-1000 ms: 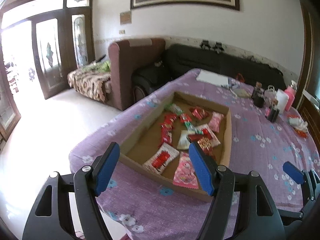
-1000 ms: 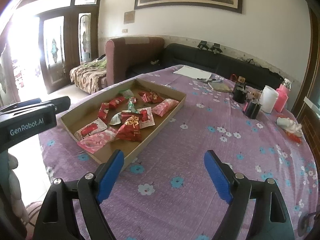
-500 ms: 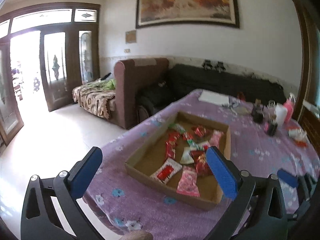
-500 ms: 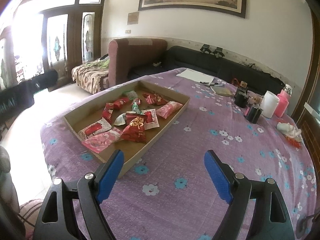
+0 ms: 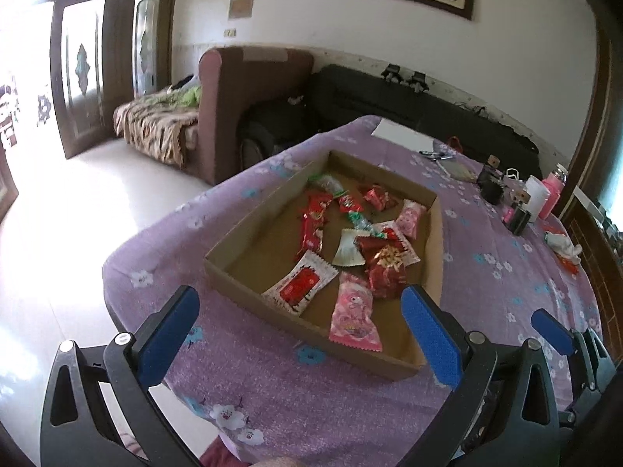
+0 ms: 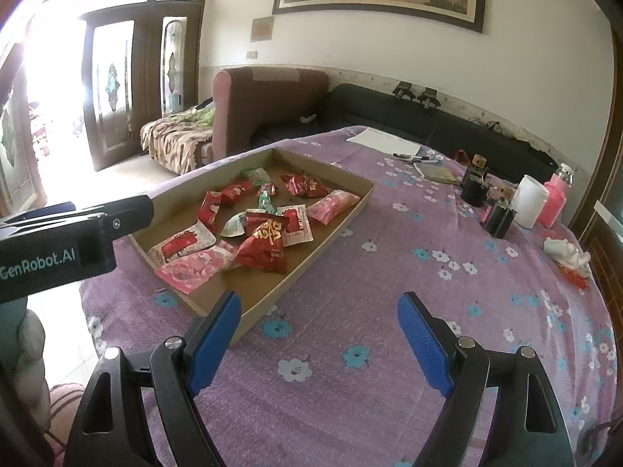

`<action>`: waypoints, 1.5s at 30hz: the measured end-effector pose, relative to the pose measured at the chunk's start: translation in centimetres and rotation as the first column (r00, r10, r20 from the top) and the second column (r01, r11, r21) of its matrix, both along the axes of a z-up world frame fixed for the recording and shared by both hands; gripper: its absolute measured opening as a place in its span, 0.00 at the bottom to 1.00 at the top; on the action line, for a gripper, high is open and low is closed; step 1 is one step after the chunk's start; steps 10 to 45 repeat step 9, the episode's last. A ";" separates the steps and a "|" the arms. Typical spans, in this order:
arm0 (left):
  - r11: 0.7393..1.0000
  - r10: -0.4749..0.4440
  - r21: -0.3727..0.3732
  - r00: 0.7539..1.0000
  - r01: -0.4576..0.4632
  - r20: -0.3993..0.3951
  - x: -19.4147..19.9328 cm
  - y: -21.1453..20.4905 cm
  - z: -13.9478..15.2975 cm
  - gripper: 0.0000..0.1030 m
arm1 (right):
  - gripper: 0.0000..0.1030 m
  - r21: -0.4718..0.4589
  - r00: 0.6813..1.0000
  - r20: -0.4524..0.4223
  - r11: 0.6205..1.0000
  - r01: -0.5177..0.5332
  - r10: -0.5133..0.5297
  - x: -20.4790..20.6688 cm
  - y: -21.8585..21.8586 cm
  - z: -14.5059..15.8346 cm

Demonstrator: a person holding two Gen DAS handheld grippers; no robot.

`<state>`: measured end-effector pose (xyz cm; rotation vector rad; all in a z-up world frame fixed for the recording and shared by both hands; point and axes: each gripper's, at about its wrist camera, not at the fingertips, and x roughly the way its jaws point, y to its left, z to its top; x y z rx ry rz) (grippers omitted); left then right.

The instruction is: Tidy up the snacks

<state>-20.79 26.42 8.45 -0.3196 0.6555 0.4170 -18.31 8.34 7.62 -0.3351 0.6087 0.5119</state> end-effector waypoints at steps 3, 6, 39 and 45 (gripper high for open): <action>1.000 0.012 -0.011 1.000 -0.013 -0.018 0.4 0.4 -0.4 1.00 | 0.82 -0.012 1.000 -0.006 1.000 -0.017 0.017 0.1 0.5 -0.3; 1.000 0.014 -0.021 1.000 -0.015 -0.027 0.8 0.8 -0.6 1.00 | 0.82 -0.016 0.999 -0.013 0.999 -0.042 0.042 0.0 1.1 -0.6; 0.999 0.000 -0.048 0.999 -0.002 -0.040 1.4 0.9 -0.6 1.00 | 0.82 -0.009 0.998 -0.019 0.998 -0.059 0.058 0.2 1.3 -0.6; 0.999 0.000 -0.048 0.999 -0.002 -0.040 1.4 0.9 -0.6 1.00 | 0.82 -0.009 0.998 -0.019 0.998 -0.059 0.058 0.2 1.3 -0.6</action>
